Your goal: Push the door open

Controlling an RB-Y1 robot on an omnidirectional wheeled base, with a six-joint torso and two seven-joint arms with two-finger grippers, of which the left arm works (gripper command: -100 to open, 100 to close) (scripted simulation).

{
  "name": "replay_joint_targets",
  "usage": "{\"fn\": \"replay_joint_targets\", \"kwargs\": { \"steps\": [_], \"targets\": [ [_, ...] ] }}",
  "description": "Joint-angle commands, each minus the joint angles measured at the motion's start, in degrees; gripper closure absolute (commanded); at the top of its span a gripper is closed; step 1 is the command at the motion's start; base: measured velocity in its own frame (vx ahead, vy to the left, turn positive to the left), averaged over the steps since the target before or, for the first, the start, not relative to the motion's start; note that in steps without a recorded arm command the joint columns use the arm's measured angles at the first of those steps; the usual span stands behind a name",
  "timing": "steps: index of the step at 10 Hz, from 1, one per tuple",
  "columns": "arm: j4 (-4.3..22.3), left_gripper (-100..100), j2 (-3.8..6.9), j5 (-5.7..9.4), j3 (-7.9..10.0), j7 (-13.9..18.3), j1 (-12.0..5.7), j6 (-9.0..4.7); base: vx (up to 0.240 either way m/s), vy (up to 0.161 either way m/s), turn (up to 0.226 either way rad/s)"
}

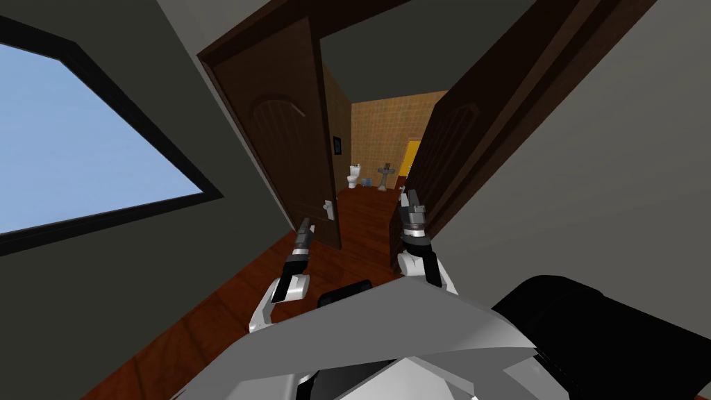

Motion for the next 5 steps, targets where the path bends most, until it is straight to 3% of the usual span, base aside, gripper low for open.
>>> {"fn": "replay_joint_targets", "kwargs": {
  "steps": [1, 5],
  "targets": [
    [2.18, -100, 0.15, 0.1, -0.84, 0.42, -1.46, 0.69, 0.075, 0.1, -0.108],
    [7.47, -100, 0.46, 0.32, -2.94, 1.43, -4.64, 1.89, 0.071, 0.125, -0.103]
  ]
}}
